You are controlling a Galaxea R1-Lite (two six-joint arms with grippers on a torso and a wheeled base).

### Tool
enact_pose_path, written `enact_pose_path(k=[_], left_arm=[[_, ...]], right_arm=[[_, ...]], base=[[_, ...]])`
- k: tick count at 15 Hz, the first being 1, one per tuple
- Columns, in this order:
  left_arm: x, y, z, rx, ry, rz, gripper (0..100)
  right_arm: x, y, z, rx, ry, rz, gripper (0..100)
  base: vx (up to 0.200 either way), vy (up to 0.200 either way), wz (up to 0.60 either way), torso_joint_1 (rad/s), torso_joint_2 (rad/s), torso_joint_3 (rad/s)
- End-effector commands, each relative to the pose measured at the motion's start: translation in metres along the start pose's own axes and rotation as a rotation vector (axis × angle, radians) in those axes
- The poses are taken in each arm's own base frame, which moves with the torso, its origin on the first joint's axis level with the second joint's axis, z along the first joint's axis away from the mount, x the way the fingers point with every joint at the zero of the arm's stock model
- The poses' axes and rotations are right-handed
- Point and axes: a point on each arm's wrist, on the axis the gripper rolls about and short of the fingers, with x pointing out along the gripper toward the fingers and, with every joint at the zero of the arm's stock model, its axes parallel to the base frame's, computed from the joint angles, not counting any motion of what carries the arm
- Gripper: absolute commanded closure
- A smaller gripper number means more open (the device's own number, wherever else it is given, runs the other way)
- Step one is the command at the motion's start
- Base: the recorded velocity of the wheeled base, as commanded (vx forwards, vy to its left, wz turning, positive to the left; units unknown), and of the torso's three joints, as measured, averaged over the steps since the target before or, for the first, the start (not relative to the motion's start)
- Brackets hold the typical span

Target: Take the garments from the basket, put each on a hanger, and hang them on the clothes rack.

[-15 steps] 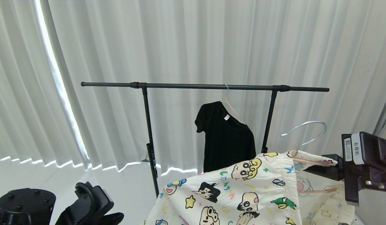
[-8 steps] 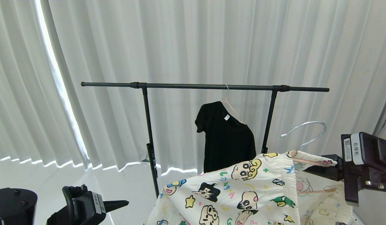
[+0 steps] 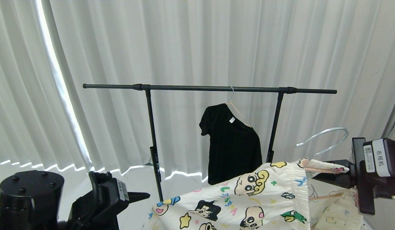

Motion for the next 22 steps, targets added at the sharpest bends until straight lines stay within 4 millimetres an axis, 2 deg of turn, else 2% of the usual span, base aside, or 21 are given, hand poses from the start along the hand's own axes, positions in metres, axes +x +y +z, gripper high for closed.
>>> enact_pose_path(k=[1,2,3,7,9,12,17,18,22], left_arm=[[0.009,0.003,0.001,-0.007,0.024,-0.017,0],[0.01,0.003,0.001,-0.007,0.025,-0.017,0],[0.009,0.002,0.001,-0.007,0.025,-0.019,100],[0.009,0.004,-0.004,-0.02,0.074,0.072,100],[0.007,0.005,-0.018,-0.048,0.156,0.172,100],[0.002,0.003,-0.034,-0.081,0.218,0.212,100],[0.002,0.004,-0.034,-0.078,0.226,0.223,100],[0.001,0.003,-0.033,-0.074,0.219,0.222,0],[0.001,0.003,-0.032,-0.075,0.212,0.225,0]], right_arm=[[-0.001,0.003,0.004,-0.014,-0.018,0.008,100],[-0.001,0.004,0.004,-0.016,-0.02,0.014,100],[-0.001,0.004,0.005,-0.016,-0.021,0.013,100],[-0.001,0.004,0.004,-0.012,-0.014,0.009,100],[-0.002,0.001,0.001,-0.001,-0.002,-0.008,100],[-0.006,-0.004,-0.003,0.035,0.018,-0.044,100],[-0.007,-0.005,-0.003,0.057,0.018,-0.051,100],[-0.007,-0.005,-0.003,0.057,0.018,-0.051,100],[-0.008,-0.005,-0.002,0.056,0.017,-0.054,100]], base=[[0.0,0.0,0.0,0.0,0.0,0.0],[0.0,0.0,0.0,0.0,0.0,0.0],[0.0,0.0,0.0,0.0,0.0,0.0],[0.0,0.0,0.0,0.0,0.0,0.0],[0.0,0.0,0.0,0.0,0.0,0.0],[0.0,0.0,0.0,0.0,0.0,0.0],[0.0,0.0,0.0,0.0,0.0,0.0],[0.0,0.0,0.0,0.0,0.0,0.0],[0.0,0.0,0.0,0.0,0.0,0.0]])
